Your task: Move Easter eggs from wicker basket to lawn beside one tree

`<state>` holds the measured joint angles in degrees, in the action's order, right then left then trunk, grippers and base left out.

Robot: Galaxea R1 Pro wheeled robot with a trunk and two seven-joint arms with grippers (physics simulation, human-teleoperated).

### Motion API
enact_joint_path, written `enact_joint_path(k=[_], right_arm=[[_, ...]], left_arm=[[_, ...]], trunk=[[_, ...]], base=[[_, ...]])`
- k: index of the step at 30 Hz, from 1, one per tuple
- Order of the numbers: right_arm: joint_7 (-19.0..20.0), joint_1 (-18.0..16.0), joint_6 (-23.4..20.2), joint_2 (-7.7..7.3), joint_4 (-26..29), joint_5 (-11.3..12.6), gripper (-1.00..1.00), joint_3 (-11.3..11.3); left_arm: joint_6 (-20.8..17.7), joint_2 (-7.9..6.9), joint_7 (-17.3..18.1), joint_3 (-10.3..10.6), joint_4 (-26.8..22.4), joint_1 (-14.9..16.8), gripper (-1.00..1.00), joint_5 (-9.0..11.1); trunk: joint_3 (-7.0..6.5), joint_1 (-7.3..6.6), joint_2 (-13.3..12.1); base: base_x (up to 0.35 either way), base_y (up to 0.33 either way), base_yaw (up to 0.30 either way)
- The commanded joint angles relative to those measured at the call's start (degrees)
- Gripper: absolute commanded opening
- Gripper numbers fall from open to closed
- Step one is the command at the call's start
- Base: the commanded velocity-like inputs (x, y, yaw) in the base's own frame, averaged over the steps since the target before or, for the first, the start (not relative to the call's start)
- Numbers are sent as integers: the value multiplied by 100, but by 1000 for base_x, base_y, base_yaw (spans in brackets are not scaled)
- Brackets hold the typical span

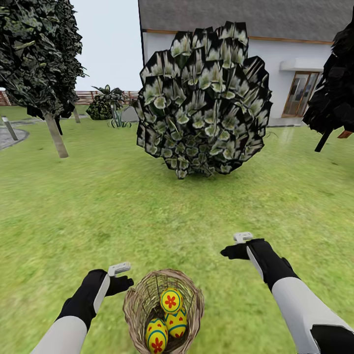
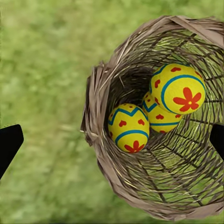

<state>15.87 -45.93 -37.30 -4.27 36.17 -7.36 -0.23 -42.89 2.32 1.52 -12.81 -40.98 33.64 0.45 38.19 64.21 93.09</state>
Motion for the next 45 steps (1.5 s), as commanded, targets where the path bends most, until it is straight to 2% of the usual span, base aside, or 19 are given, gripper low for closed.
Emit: enact_joint_path(k=[1, 4, 5, 6, 7, 11, 16, 27, 32, 43, 45], right_arm=[[203, 2, 43, -56, 3, 179, 100, -198], [1095, -2, 213, -317, -3, 306, 100, -441], [1566, -2, 242, -443, 3, 323, 100, -581], [1861, -1, 249, -522, 12, 329, 100, -687], [2339, -3, 249, -663, 27, 336, 100, -881], [2790, -36, 234, -773, 67, 346, 100, -1035], [3329, -33, 232, -759, 89, 358, 100, -1056], [3475, -26, 239, -751, 85, 350, 100, -1039], [3476, -22, 241, -751, 84, 344, 100, -1034], [3467, -22, 241, -758, 75, 340, 100, -1023], [3467, -22, 241, -759, 75, 340, 100, -1023]], left_arm=[[59, -3, -2, 3, 219, 1, 100, -10], [372, 2, -2, 13, 535, 0, 100, -17], [489, 4, -2, 14, 611, 1, 100, -17], [534, 4, -2, 14, 641, 1, 100, -18], [582, 13, -2, 15, 670, 2, 100, -18], [612, 22, -2, 15, 694, 2, 100, -17], [615, 17, -2, 15, 676, 2, 100, -18], [616, -3, -2, 15, 611, 37, 100, -21], [616, -21, 4, 18, 570, 54, 100, -22], [606, -20, 7, 32, 585, 54, 100, -26], [607, -16, 7, 33, 584, 55, 100, -27]], trunk=[[18, 23, 42], [72, 89, 162], [90, 111, 202], [108, 132, 242], [126, 154, 282], [198, 242, 443], [288, 352, 643], [485, 594, 1085], [485, 594, 1085], [485, 594, 1085], [521, 638, 1165]], base=[[0, 0, 0], [0, 0, 0], [0, 0, 0], [0, 0, 0], [0, 0, 0], [0, 0, 0], [0, 0, 0], [0, 0, 0], [0, 0, 0], [191, 0, 0], [8, 0, 0]])
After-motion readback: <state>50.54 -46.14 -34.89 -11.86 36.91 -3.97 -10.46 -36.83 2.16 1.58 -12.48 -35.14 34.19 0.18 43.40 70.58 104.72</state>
